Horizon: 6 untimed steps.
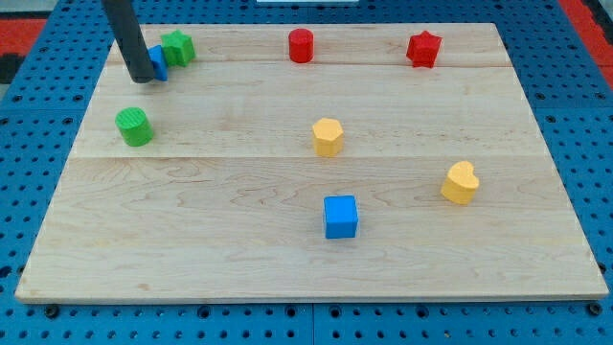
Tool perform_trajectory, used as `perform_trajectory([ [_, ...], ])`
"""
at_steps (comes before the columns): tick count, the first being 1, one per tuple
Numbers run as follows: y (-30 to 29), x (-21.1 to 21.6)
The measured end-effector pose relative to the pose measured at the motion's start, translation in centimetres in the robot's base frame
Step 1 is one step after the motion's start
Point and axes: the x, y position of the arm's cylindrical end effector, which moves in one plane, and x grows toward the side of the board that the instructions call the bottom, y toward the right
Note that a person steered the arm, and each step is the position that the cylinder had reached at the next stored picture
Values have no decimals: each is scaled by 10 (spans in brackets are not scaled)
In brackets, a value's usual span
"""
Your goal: Separate the blue triangle from the green star
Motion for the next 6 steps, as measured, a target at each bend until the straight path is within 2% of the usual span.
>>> perform_trajectory([
  [1, 1, -7],
  [2, -27, -23],
  [3, -37, -66],
  [4, -6, -91],
  [5, 10, -78],
  [6, -12, -40],
])
